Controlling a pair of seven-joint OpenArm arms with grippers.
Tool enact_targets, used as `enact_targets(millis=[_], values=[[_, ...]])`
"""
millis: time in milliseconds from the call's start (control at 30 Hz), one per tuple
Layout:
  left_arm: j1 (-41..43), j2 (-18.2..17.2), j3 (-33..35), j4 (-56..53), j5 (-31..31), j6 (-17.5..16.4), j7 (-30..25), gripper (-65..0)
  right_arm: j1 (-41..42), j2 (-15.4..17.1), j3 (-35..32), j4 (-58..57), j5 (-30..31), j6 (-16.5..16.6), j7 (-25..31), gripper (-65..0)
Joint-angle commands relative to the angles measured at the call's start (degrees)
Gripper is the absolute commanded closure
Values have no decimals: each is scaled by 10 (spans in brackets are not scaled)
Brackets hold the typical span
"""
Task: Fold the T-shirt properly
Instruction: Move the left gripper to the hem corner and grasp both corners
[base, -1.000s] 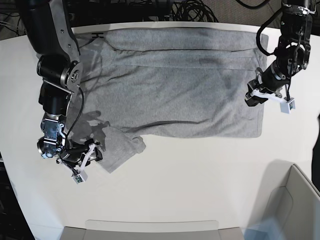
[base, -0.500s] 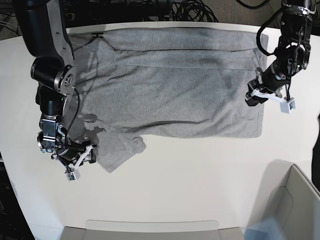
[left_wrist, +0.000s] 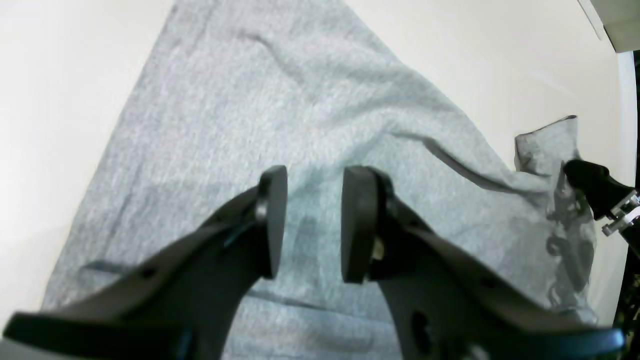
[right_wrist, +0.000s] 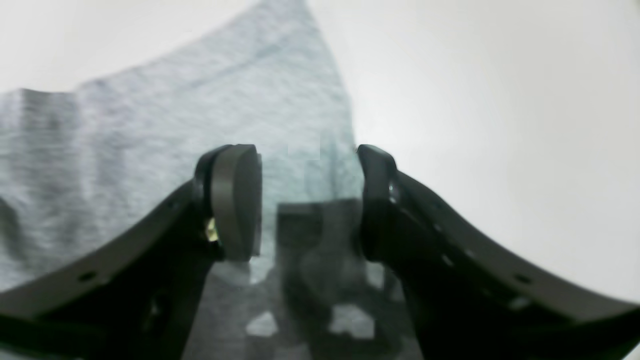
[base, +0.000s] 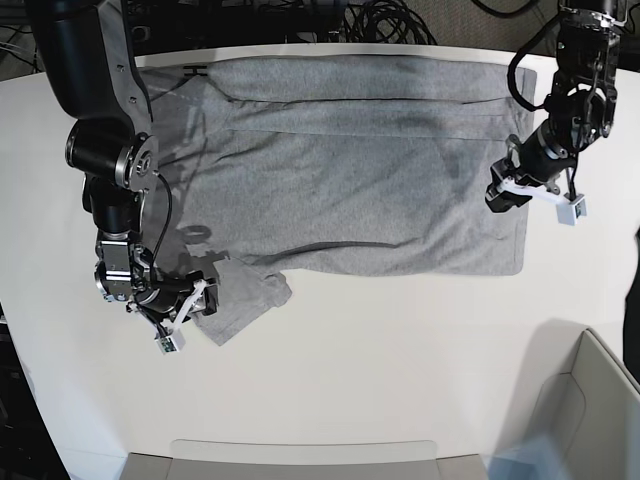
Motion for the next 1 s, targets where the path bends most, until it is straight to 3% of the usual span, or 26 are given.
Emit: enact_targets(millis=[0,67,233,300,433,567,667,833,967], values=[[-14,-9,-6,7,-7,5,2,-202,13,2,-3,2,-6,42,-43,-307],[-37,-9,-4,7,-7,5,2,-202,24,3,0,2,-6,101,-74,-307],[-94,-10,-1,-35,-6,-3,2,-203,29,4,0,3,-6,101,-100,-307],[-120,-11,0,-56,19,-55,6,-204,27,5,0,11,-6,101,-100,-307],[-169,-10,-4,-142,88,-192,7,-210,9,4,0,54,-6,101,-101,-307],[-217,-10,-7,-242,138,-318,1,-259,-2,6,-1,77,-6,101,-101,-307],[-241,-10,-19,-286,163,-392,1,-279,-4,7,-1,77,-7,101,-101,-307],[-291,-7,-18,-385,232,-469,1,-280,-5,7,-1,77,-7,101,-101,-307],[-333,19,-19,-462,303,-518,-1,-279,-5,7,-1,77,-7,101,-101,-307]])
